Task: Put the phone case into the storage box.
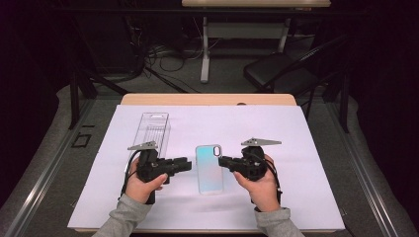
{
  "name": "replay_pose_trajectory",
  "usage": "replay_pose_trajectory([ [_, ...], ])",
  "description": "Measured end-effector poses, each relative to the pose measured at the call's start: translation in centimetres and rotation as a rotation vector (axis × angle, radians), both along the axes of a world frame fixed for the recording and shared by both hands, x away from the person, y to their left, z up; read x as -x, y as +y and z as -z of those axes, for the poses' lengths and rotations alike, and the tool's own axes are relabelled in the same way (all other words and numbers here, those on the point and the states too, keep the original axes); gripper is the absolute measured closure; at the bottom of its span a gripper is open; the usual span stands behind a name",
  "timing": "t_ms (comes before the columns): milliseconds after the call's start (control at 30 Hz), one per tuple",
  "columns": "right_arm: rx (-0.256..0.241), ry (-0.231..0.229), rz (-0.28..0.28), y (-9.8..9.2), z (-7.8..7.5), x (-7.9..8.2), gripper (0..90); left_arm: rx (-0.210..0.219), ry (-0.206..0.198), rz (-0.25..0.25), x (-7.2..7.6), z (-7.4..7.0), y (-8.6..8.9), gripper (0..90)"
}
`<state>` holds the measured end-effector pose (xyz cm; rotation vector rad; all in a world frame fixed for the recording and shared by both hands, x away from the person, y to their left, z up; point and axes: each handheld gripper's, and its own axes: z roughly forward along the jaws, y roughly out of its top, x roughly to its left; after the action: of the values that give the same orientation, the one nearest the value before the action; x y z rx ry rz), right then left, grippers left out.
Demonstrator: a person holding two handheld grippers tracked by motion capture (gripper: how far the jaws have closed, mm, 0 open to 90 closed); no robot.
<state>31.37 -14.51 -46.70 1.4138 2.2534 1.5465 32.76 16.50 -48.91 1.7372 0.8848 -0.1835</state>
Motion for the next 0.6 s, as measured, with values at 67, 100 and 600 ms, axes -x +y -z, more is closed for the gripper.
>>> replay_pose_trajectory([
  [67,0.002,-0.002,-0.001,0.01,0.0,0.01,84.2,-0.021,-0.011,-0.005,0.03,-0.13,-0.03,56.4],
  [100,0.005,-0.003,-0.005,0.04,0.01,0.01,84.2,-0.04,-0.029,-0.012,0.08,-0.21,-0.1,55.2],
  [600,0.011,-0.005,-0.012,0.28,0.0,0.15,84.2,-0.202,-0.128,-0.104,0.09,-0.16,-0.34,42.2],
])
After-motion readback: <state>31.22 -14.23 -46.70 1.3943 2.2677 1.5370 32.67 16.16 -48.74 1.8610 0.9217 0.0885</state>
